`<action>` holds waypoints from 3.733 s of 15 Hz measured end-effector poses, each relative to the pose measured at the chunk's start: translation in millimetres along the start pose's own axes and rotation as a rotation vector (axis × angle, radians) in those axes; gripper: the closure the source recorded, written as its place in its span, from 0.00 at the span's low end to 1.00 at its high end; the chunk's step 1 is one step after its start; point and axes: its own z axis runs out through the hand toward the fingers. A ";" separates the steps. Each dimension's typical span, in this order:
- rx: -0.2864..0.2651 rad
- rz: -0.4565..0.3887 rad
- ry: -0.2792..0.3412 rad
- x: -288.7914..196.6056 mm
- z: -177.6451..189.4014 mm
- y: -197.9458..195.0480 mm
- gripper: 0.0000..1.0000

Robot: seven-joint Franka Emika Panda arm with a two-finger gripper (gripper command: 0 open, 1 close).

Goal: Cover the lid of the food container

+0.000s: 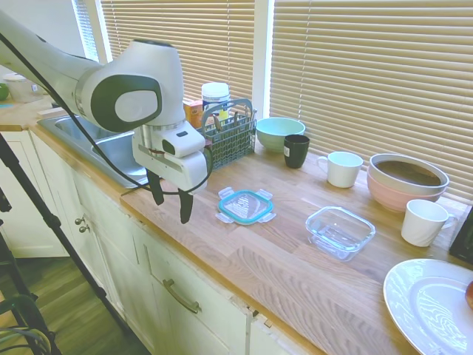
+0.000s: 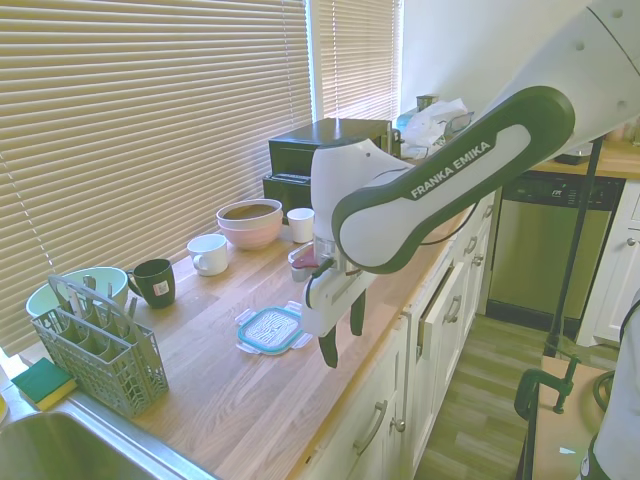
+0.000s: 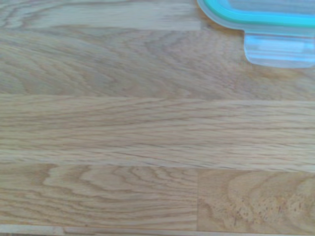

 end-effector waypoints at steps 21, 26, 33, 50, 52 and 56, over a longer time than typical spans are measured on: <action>-0.227 0.038 0.277 80.1 25.8 -162.8 0.00; -0.279 0.032 0.277 87.9 47.0 -174.8 0.00; -0.307 0.030 0.294 100.8 62.5 -180.0 0.00; -0.362 0.035 0.308 111.5 66.6 -194.4 1.00; -0.381 0.032 0.308 109.8 69.0 -195.1 1.00; -0.400 0.034 0.305 110.6 73.3 -195.8 1.00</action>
